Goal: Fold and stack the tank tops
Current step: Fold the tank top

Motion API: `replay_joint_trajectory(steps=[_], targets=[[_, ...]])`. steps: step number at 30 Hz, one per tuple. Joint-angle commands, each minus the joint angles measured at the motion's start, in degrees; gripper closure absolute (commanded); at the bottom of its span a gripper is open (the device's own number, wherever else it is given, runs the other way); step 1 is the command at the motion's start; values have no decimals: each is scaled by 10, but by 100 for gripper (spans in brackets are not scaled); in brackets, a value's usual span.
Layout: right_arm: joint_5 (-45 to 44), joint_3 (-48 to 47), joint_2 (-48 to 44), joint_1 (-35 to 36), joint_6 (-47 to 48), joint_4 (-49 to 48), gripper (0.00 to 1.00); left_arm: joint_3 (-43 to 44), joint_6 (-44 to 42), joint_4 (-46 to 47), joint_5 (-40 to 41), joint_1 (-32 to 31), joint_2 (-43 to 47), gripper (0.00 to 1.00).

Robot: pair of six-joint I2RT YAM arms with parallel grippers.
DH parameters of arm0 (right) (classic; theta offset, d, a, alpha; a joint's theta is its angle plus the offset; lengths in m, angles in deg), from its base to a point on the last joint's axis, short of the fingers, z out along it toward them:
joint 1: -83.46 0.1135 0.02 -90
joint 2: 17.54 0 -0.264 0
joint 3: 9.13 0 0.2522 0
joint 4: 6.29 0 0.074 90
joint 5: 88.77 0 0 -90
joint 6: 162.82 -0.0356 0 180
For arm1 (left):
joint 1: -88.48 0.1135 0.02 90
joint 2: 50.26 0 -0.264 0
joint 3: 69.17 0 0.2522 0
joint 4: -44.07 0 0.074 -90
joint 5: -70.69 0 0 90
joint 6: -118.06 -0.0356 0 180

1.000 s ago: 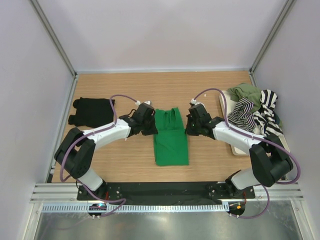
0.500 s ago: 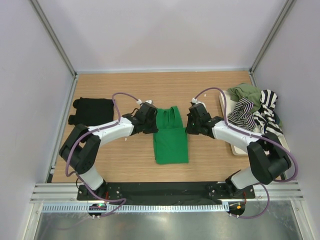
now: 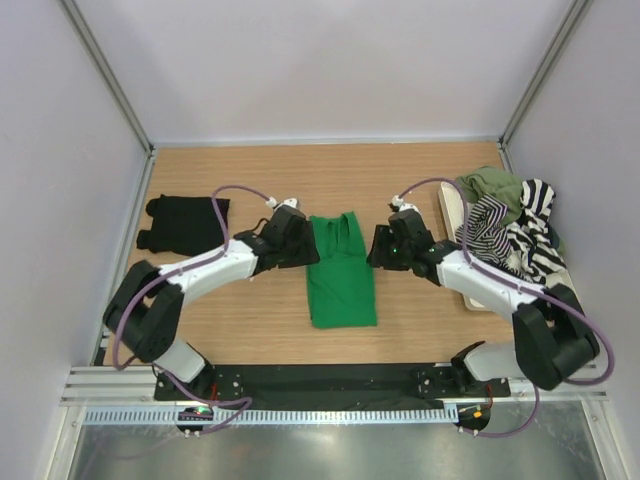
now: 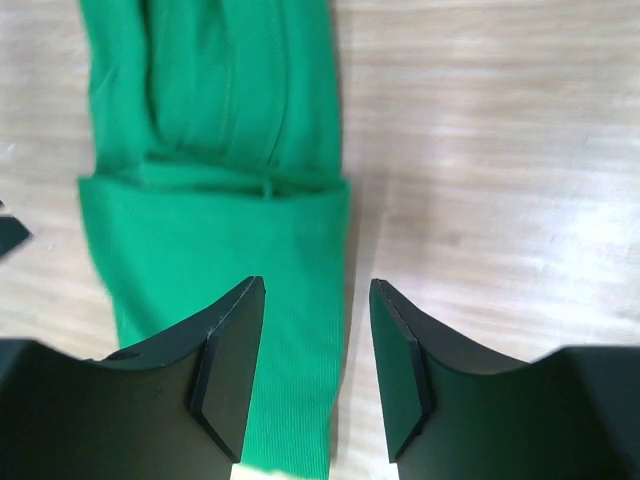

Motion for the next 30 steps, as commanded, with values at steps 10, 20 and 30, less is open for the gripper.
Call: replay_joint_trajectory(steps=[10,20,30], targets=[[175,166,-202,22,-21,59,38,-144,100,-7,8,-145,164,40],[147,190,-213,96,-61,58,48,-195,148,10,18,-195,168,40],[103,194,-183,131,-72,42,60,-202,159,49,1,-206,135,51]])
